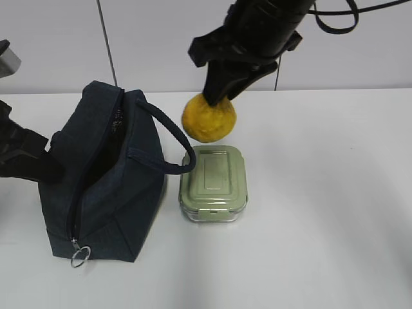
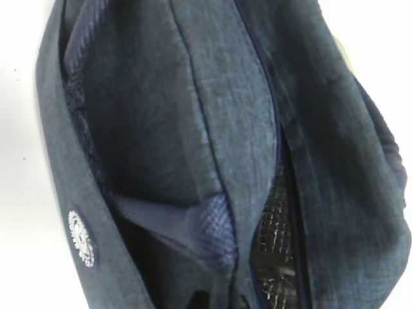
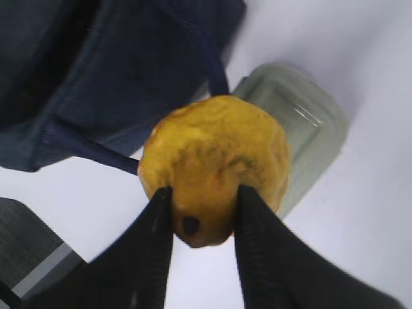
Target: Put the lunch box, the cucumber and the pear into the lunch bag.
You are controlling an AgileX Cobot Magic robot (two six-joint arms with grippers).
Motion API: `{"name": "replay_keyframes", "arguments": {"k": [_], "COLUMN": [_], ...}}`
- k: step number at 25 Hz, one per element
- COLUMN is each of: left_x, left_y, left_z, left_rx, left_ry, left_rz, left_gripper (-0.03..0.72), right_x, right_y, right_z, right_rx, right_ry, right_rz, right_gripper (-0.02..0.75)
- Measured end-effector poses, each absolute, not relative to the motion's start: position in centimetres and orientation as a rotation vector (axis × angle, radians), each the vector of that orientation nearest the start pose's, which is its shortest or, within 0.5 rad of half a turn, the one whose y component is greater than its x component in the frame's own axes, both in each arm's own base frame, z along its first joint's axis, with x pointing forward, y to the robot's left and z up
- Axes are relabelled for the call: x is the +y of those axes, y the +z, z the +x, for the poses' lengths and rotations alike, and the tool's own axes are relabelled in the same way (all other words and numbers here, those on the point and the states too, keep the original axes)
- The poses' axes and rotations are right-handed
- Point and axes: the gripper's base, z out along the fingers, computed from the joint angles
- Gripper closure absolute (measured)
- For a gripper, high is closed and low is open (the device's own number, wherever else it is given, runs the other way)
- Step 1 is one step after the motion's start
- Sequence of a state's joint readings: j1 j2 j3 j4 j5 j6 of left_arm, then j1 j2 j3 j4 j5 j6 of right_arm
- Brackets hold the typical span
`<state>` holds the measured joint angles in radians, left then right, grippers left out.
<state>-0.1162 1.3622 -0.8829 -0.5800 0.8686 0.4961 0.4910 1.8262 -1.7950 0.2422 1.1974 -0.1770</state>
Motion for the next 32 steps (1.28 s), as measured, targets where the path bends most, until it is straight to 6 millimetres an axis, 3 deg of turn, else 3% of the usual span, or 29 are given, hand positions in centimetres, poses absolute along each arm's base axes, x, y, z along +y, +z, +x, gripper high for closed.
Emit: {"name": "replay_keyframes", "arguments": {"k": [6, 11, 19, 32], "left_x": [-6.7, -6.7, -6.7, -6.7], "left_y": [25.6, 25.6, 25.6, 25.6], "left_z": [24.5, 24.5, 24.5, 24.5], "left_rx": [2.661, 2.661, 2.661, 2.661], "left_ry": [-0.594, -0.594, -0.594, -0.594], "left_rz": [0.404, 0.404, 0.404, 0.404], "left_gripper": [0.685, 0.685, 0.685, 0.685], "right_x": [24.7, 26.3, 28.6, 29.7], "right_y": [37.3, 38.6, 35.0, 29.1], "right_z": [31.6, 31.2, 33.4, 35.2], "right_rx": [2.423, 2.304, 2.308, 2.459], "right_ry": [0.496, 0.578, 0.678, 0.592], "right_rz": [-0.972, -1.006, -1.016, -1.112], "right_gripper": [0.506, 0.506, 0.507, 0.507]}}
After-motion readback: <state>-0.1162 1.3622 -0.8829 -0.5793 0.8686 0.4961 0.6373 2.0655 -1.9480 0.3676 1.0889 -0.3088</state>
